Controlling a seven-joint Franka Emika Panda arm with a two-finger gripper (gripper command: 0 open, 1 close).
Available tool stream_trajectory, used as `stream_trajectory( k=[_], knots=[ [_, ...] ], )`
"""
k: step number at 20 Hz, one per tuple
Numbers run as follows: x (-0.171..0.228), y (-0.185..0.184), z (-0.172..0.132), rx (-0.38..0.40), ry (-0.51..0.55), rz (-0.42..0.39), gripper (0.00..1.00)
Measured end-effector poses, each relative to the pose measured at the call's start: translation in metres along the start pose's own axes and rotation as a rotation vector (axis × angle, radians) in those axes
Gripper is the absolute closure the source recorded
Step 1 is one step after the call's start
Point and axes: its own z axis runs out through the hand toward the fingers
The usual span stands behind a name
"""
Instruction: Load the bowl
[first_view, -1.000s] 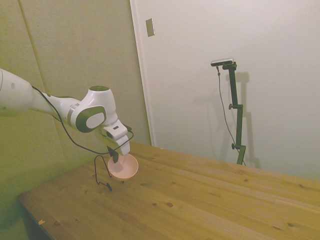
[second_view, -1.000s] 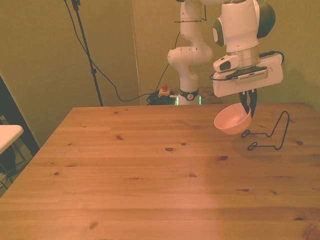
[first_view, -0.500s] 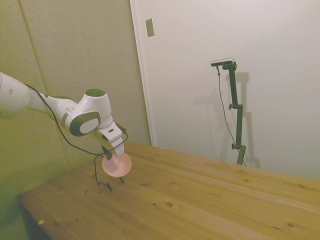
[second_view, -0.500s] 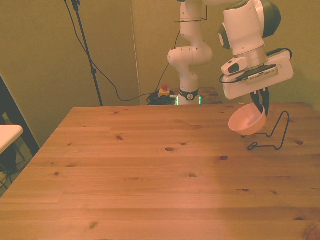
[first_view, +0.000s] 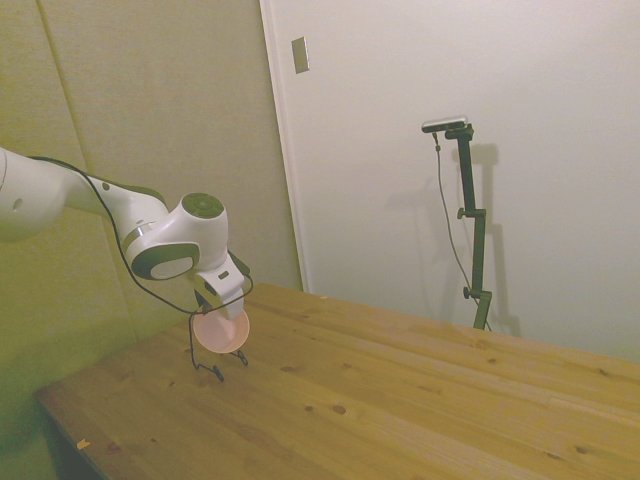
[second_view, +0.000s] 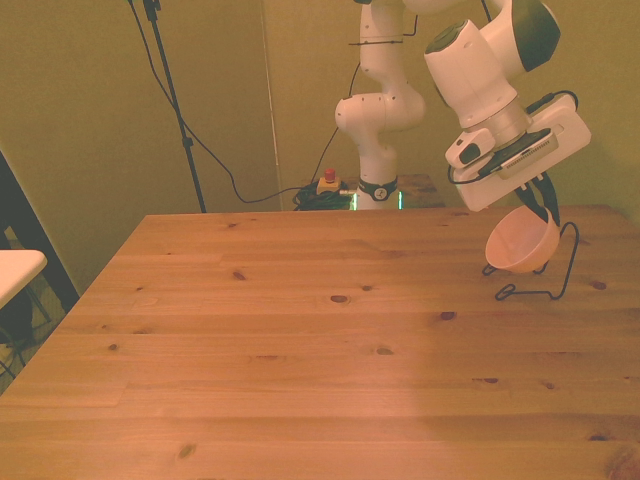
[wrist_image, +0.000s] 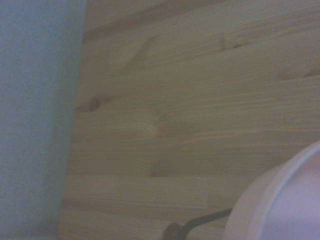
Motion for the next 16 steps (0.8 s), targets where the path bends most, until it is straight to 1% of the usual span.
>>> stream_trajectory(
  k=[4,10,16],
  knots=[
    [-0.001,0.003,0.007,0.028,-0.043,-0.030,1.00],
    [0.003,0.011,0.023,0.072,-0.098,-0.052,1.00],
    [0.004,0.014,0.032,0.089,-0.129,-0.068,1.00]
  ],
)
